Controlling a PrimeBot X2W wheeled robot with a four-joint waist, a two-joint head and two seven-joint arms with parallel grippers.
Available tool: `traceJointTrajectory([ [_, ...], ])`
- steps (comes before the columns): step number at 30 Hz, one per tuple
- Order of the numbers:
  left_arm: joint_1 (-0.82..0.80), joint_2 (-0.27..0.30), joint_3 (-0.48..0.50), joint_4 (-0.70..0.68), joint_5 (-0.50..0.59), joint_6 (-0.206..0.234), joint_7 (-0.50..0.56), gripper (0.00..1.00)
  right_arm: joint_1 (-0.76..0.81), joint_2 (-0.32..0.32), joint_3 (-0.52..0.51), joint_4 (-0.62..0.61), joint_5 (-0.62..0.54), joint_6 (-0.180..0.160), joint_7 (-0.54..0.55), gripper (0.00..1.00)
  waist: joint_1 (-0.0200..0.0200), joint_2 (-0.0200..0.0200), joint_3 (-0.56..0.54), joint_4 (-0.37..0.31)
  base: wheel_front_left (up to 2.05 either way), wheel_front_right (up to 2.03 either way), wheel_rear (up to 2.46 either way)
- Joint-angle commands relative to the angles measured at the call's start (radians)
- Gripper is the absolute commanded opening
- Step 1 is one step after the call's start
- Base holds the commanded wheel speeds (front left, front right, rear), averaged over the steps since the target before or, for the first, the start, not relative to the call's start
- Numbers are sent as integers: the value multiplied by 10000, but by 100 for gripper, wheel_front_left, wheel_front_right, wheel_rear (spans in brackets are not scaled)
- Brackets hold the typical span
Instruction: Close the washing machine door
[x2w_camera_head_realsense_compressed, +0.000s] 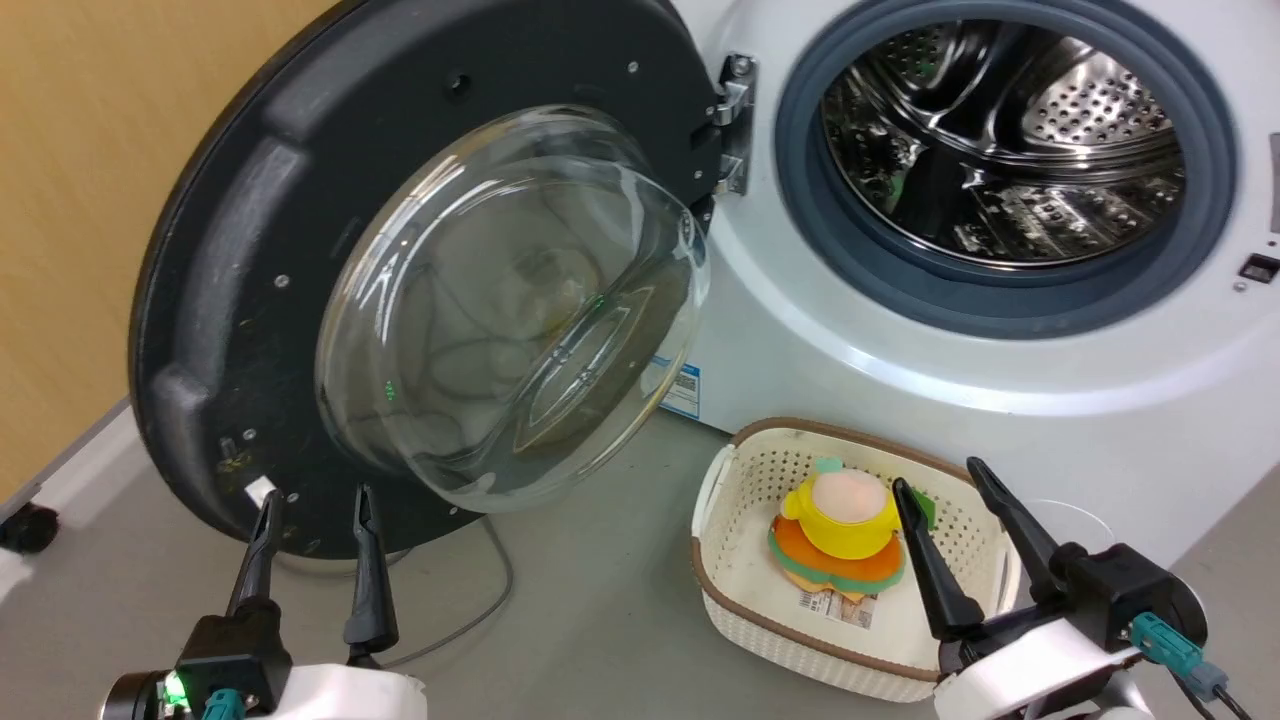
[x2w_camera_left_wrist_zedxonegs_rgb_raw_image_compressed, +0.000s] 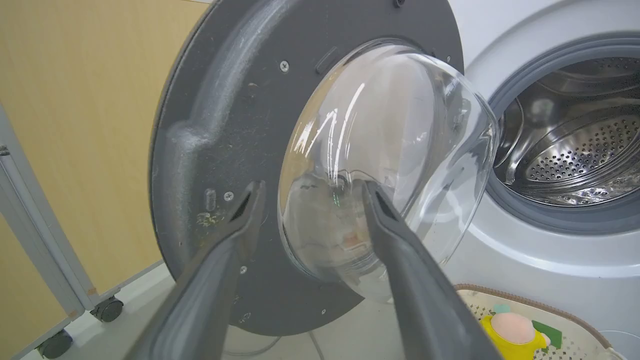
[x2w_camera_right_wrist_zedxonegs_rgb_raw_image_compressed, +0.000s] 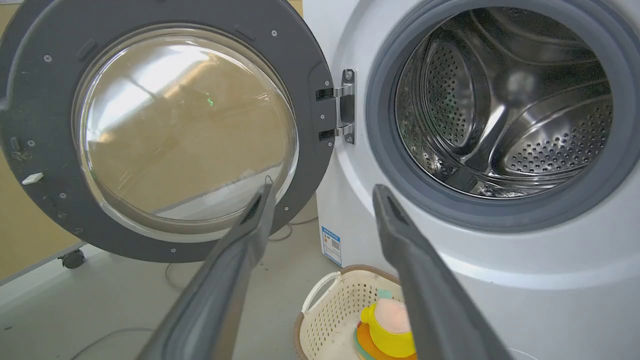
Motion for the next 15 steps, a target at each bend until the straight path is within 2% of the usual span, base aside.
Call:
traceJointTrajectory([
  [1,146,-7,49,-94,-79,81,-98,100,-184,-81,70,53,101,6,-106,100,0,-1,16,87,0,0,0],
  [15,269,-8,108,-234,-182,193,-369,100,-336,-219,354,231,393,6,-377,100,0,-1,48,646,0,0,0],
])
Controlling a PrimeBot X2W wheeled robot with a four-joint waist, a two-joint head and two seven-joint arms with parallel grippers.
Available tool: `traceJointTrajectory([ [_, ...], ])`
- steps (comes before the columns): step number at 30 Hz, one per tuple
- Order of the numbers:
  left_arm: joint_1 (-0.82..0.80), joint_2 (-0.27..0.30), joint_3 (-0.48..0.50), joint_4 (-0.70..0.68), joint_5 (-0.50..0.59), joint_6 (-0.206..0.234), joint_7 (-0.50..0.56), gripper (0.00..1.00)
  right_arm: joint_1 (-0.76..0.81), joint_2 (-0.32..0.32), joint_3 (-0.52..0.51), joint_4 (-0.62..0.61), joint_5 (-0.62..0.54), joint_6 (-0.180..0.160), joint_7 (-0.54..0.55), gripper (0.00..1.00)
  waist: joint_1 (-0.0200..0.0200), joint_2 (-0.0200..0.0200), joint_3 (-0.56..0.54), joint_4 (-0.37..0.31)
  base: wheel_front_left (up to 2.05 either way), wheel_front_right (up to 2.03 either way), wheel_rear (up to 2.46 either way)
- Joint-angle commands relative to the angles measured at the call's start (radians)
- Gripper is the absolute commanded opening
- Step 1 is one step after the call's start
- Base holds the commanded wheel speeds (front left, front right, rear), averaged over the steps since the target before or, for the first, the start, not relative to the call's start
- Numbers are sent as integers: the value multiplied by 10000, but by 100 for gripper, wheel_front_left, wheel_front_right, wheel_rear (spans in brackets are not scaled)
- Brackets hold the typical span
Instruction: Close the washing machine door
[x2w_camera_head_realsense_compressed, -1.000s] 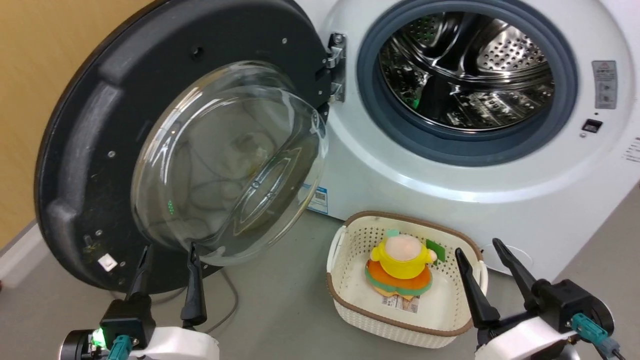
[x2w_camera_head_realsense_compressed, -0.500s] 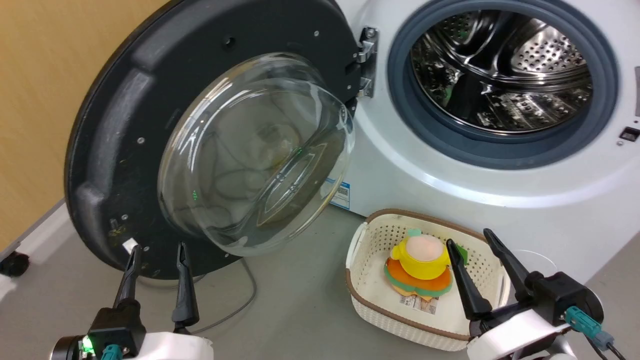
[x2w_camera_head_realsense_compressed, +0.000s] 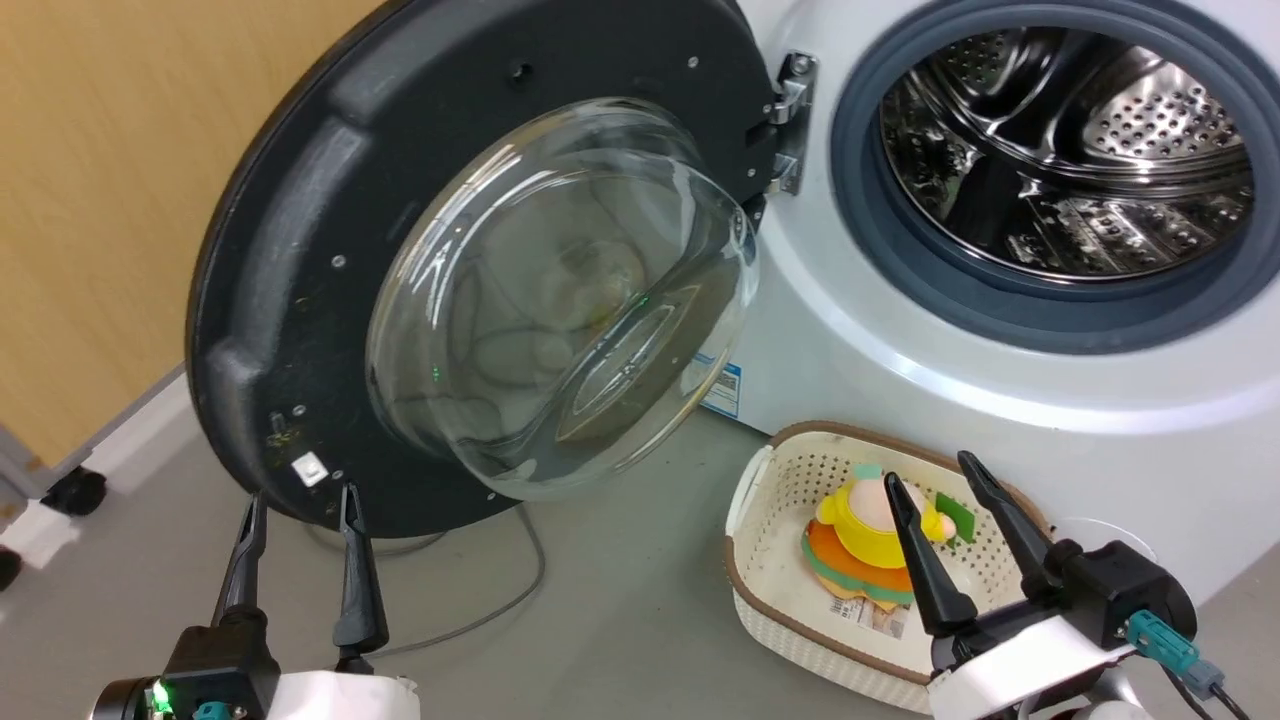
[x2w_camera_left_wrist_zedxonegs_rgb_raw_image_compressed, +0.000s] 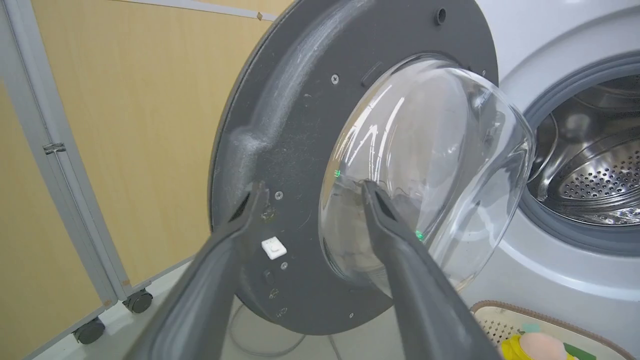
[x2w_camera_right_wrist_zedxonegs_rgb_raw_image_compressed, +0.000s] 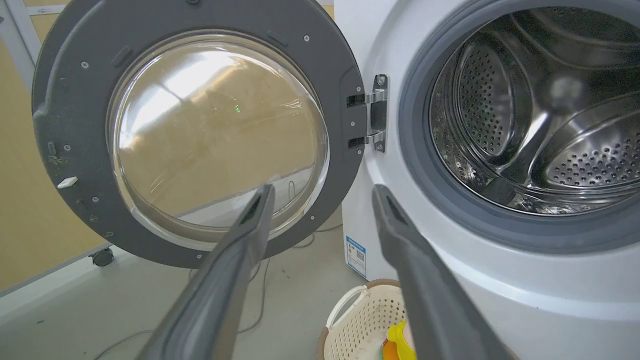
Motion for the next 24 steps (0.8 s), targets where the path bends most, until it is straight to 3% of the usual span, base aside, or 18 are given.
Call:
traceJointTrajectory([
  [1,153,-8,22,-60,-98,61,-110,100,-144,-82,41,48,65,7,-99,100,0,0,-4,43,0,0,0],
  [24,273,-10,35,-170,-154,111,-567,100,-8,-191,200,114,446,8,-555,100,0,0,-8,955,0,0,0],
])
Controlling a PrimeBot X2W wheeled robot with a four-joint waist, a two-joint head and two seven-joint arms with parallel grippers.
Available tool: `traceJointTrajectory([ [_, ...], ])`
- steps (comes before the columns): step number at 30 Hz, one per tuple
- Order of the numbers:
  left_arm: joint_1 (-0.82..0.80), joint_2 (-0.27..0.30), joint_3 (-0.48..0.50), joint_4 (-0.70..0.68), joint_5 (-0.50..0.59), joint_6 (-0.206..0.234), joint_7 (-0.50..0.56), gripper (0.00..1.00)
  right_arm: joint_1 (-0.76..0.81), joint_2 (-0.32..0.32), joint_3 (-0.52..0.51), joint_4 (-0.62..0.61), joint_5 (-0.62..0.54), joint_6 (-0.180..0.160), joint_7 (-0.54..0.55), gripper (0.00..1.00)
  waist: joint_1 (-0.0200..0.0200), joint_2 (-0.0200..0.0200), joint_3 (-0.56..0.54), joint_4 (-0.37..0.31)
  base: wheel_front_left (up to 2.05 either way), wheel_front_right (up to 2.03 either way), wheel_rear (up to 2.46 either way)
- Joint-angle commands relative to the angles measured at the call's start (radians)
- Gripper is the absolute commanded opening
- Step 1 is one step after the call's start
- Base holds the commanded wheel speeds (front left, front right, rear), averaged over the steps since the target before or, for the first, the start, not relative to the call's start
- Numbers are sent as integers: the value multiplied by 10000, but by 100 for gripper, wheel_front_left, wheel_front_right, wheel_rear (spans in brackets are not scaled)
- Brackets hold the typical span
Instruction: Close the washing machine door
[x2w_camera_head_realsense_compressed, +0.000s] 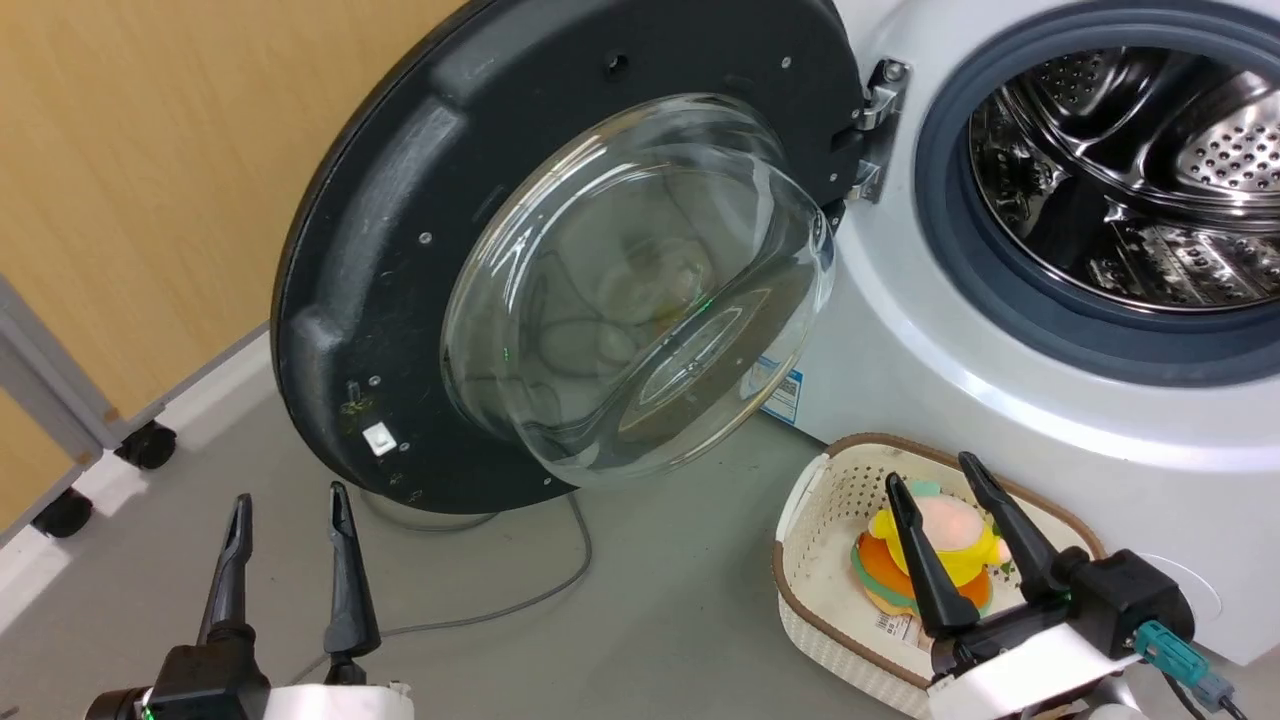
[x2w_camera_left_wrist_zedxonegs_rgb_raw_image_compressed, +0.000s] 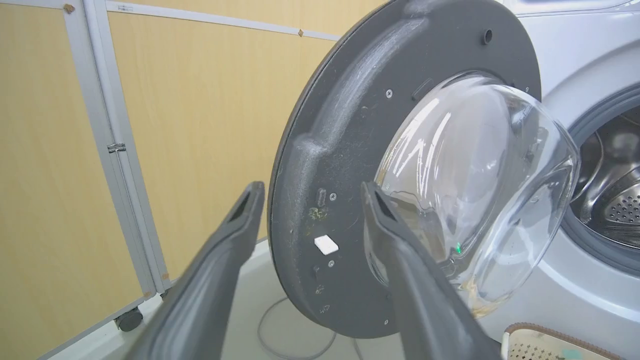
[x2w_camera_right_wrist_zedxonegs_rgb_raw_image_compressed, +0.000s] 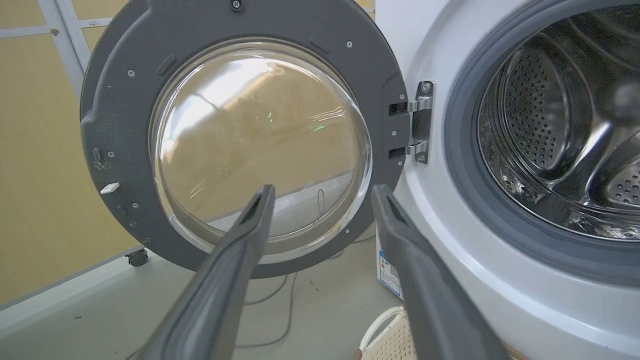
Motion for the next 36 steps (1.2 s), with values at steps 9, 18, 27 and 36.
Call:
traceJointTrajectory([
  [9,-164,-6,102,16,-499,-377,-55,0,206,-36,-172,-130,42,8,-55,100,0,0,106,0,0,0,0],
  [18,-2415,796,1697,761,-2716,-1414,385,0,475,-112,-641,-543,-212,8,-55,100,0,0,633,10,0,0,0],
  [27,-5484,2074,3722,3626,-6387,-1723,2957,0,465,-82,-681,-833,-328,8,-55,100,0,0,1208,-448,0,0,0],
  [36,-7550,2579,5127,6890,-9572,-1313,5812,0,163,-169,-567,-884,-317,8,-55,100,0,0,1600,-855,0,0,0],
])
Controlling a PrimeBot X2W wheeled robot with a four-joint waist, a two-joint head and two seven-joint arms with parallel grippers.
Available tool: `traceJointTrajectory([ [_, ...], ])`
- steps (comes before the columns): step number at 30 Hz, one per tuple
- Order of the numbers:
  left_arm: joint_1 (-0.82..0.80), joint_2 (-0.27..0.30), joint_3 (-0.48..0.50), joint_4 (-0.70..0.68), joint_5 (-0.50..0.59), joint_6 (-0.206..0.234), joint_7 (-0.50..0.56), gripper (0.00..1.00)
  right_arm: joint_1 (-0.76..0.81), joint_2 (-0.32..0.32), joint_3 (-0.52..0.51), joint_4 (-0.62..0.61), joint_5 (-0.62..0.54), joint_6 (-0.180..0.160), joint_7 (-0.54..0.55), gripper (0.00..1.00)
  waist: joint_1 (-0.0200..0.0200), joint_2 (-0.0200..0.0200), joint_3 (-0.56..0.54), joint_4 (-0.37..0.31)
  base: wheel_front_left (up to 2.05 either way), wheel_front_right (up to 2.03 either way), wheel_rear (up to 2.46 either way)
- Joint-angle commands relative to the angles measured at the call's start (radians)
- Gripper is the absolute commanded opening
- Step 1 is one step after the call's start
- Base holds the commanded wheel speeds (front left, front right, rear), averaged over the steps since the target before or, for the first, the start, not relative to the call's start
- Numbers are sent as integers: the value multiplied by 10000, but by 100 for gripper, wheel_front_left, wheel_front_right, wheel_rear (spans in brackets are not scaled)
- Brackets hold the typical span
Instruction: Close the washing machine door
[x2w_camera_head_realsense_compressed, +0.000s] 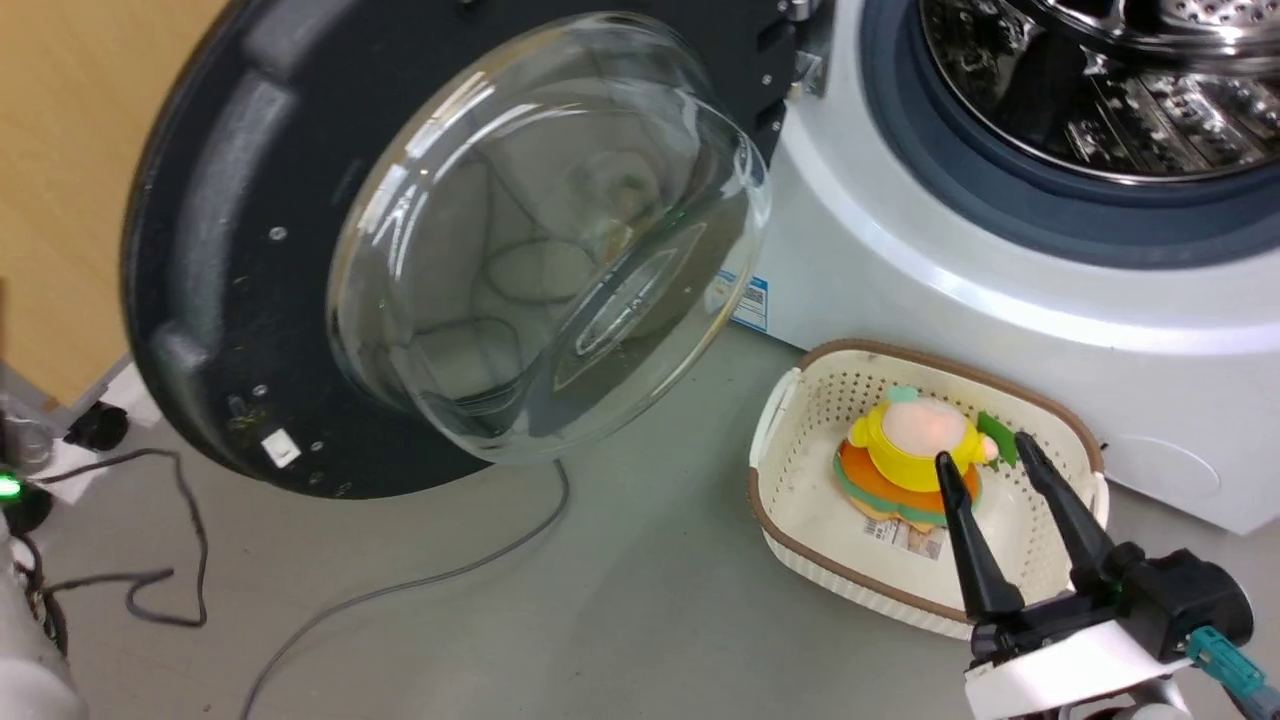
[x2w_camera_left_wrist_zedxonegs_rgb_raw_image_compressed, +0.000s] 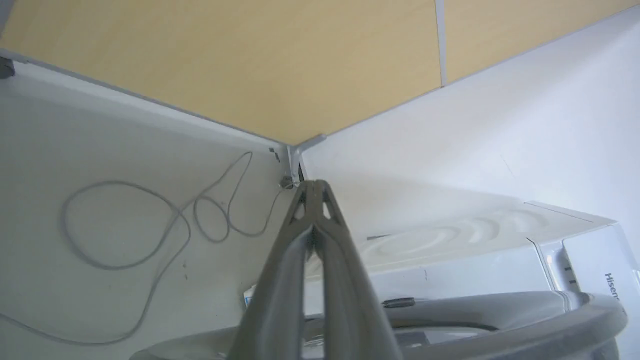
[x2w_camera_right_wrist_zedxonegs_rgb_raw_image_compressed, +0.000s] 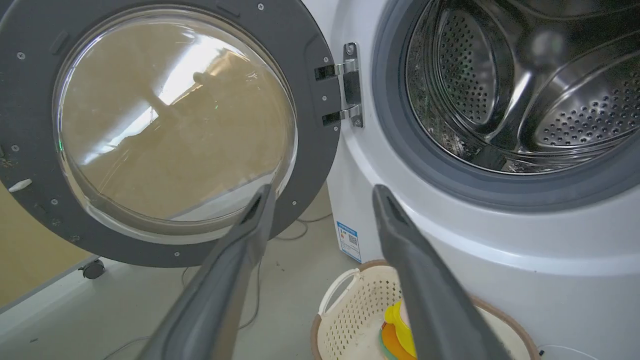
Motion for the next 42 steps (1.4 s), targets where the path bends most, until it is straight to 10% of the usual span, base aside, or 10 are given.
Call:
traceJointTrajectory([
  [1,-219,19,36,240,-306,-24,448,0,-136,-68,-9,-46,-28,8,-45,100,-1,0,71,-77,0,0,0],
  [20,1069,-390,-830,-509,-2395,-884,5547,0,122,171,-524,93,7,8,-45,100,-1,0,-713,-331,0,0,0],
  [42,4890,-2565,-3127,-5196,-3837,603,6630,0,873,375,-1114,211,27,8,-46,100,-1,0,-1708,-2143,0,0,0],
])
